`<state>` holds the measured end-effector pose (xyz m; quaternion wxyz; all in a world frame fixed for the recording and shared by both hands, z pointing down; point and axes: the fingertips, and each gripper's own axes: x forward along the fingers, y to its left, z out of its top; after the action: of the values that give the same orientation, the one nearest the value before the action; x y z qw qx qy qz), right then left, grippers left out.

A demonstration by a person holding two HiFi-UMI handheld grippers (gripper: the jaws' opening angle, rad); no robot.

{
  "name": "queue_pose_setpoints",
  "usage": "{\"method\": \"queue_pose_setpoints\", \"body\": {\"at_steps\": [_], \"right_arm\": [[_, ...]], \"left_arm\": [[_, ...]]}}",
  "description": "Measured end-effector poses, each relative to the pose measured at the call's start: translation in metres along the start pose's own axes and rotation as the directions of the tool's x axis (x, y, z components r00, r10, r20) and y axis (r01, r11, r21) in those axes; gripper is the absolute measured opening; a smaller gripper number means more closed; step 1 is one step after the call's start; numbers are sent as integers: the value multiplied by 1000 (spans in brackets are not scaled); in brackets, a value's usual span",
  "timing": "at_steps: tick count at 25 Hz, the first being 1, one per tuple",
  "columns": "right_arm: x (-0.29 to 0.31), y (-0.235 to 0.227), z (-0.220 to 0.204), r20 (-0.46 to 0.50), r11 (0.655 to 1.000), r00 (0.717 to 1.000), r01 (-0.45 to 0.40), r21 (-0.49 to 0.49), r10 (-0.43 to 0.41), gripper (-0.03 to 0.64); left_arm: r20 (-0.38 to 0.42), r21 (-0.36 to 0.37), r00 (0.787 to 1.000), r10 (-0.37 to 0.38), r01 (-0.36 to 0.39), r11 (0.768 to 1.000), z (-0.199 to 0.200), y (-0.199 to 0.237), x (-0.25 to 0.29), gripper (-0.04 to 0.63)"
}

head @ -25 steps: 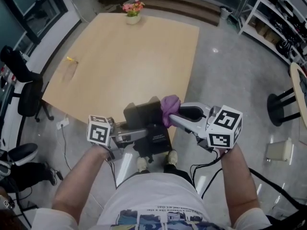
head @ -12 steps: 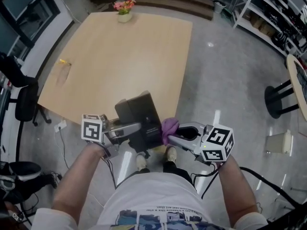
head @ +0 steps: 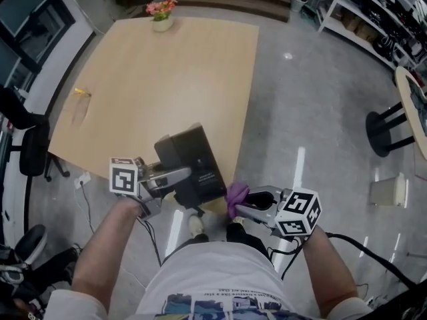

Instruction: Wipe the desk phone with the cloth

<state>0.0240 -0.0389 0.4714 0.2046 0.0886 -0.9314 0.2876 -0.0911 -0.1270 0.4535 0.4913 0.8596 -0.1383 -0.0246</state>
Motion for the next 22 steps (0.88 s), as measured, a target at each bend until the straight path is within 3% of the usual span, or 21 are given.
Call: {"method": "queue_pose_setpoints", "body": {"at_steps": [11,22], "right_arm": [[-20,-11,-36,-72,997,996,55,49,-52,89],[-36,-34,-13,-37,989,991,133,57,-132,89]], "left_arm": [[-102,-9,993,62,-63,998,-9,65,23,179],[-177,2,978,108,-110,994,-12,140,37,178]]}}
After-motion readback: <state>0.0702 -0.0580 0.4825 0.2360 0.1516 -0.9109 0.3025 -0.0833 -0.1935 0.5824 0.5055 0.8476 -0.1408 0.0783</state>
